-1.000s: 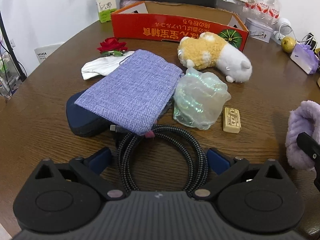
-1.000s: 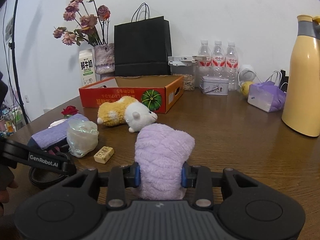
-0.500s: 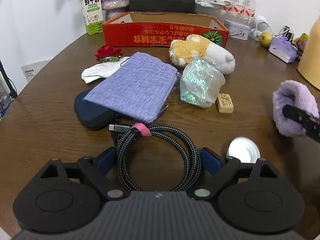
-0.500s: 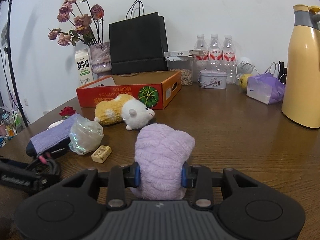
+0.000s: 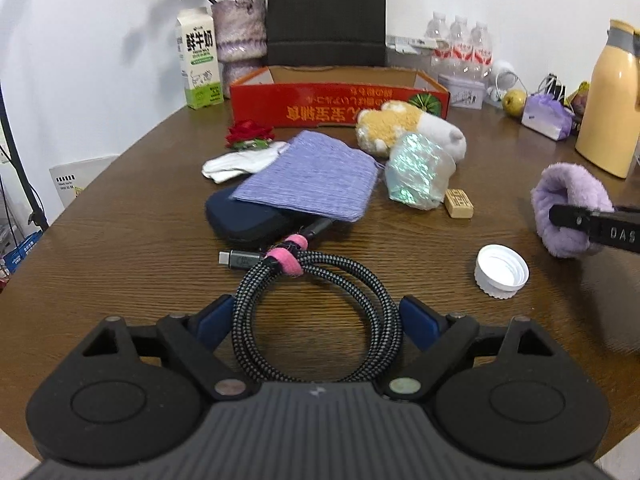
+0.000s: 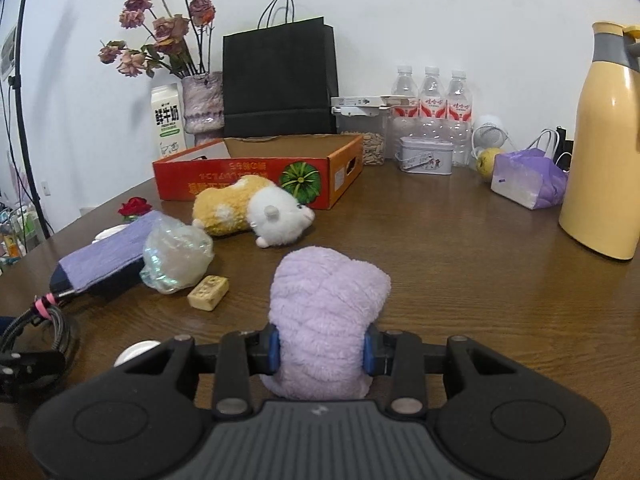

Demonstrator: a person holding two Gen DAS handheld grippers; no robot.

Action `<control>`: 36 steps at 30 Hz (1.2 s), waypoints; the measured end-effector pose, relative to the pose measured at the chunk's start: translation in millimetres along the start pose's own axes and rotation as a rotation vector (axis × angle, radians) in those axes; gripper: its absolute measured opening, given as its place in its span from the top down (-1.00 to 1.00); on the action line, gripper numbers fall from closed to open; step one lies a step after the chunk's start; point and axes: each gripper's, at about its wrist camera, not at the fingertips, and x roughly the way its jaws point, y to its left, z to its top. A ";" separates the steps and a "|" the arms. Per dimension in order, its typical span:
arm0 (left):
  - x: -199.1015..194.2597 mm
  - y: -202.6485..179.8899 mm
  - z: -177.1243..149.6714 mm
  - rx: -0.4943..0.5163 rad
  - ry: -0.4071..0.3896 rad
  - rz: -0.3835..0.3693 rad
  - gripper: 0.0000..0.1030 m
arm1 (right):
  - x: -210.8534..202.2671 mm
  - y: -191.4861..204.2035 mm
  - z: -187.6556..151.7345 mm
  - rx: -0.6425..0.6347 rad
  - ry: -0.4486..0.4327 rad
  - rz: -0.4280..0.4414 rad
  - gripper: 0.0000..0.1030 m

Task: Organize objects
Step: 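Grasp the black coiled cable with the left tool while the right tool holds the towel, then carry the cable and towel into the cardboard box with both tools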

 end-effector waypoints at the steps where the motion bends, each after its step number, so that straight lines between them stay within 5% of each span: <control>1: -2.4 3.5 -0.3 -0.004 -0.009 -0.003 -0.73 | -1.3 4.0 -0.6 -0.006 -0.004 0.000 0.32; 18: -36.7 42.2 21.5 -0.025 -0.164 -0.046 -0.73 | -21.6 70.3 21.2 -0.084 -0.065 0.014 0.32; 36: -22.3 43.1 77.5 -0.002 -0.244 -0.095 -0.73 | -8.0 95.3 52.6 -0.090 -0.100 0.002 0.32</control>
